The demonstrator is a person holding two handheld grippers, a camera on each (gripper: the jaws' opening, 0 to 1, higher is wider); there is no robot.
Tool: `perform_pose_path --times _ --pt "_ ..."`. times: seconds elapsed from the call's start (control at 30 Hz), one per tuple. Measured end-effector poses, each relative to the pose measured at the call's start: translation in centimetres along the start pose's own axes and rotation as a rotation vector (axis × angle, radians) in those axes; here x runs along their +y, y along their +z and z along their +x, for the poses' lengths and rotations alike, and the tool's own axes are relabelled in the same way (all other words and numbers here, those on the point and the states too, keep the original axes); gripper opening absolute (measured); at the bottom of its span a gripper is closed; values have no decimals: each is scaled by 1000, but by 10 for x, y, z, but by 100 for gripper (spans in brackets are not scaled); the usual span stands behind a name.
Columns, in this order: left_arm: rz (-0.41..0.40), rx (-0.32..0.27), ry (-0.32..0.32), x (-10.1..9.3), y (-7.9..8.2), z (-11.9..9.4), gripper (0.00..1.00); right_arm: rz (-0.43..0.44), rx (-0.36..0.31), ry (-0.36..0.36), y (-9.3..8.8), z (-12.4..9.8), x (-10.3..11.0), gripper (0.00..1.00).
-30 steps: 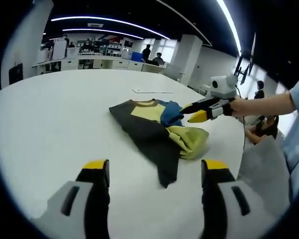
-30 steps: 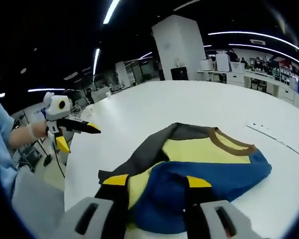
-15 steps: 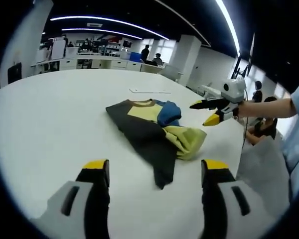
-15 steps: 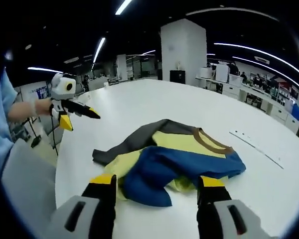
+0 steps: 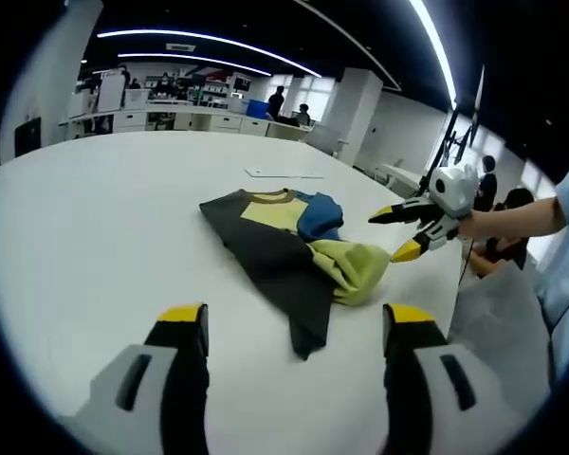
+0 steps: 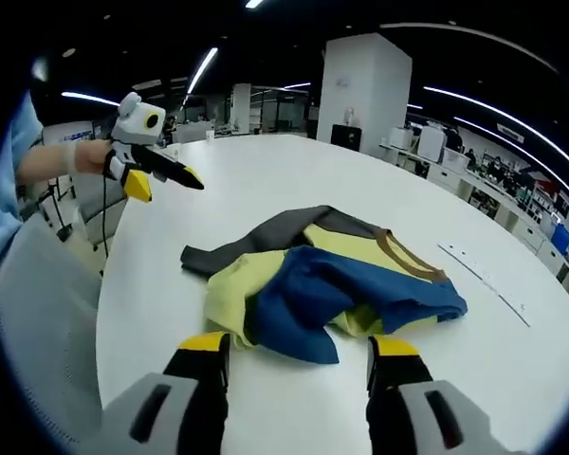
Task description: Fold the garment on the visible template until the final outline fits inside the template.
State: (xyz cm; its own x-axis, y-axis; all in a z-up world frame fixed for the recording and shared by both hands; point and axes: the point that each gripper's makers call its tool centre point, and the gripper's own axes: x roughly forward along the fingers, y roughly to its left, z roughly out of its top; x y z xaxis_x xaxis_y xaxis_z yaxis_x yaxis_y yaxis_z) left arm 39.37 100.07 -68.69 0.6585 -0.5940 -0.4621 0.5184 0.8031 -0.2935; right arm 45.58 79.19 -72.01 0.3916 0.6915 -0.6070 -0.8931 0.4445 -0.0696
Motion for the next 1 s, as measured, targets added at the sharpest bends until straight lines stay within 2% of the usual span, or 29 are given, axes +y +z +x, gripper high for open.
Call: perform_pose_path --times 0.1,0.17,0.77,0.93,1.0 --pt "-3 -3 1 0 0 -1 72 -7 3 -6 -1 1 0 53" --pt "-7 -2 1 0 0 -1 71 24 5 2 -3 3 0 53" --pt "-7 -1 3 1 0 0 71 39 21 -7 -11 5 -4 52" --pt "-7 -1 -2 -1 -1 1 71 60 6 -25 -8 0 -12 50" --pt "-7 0 -1 0 -1 1 71 98 -19 -26 -5 -1 -14 49"
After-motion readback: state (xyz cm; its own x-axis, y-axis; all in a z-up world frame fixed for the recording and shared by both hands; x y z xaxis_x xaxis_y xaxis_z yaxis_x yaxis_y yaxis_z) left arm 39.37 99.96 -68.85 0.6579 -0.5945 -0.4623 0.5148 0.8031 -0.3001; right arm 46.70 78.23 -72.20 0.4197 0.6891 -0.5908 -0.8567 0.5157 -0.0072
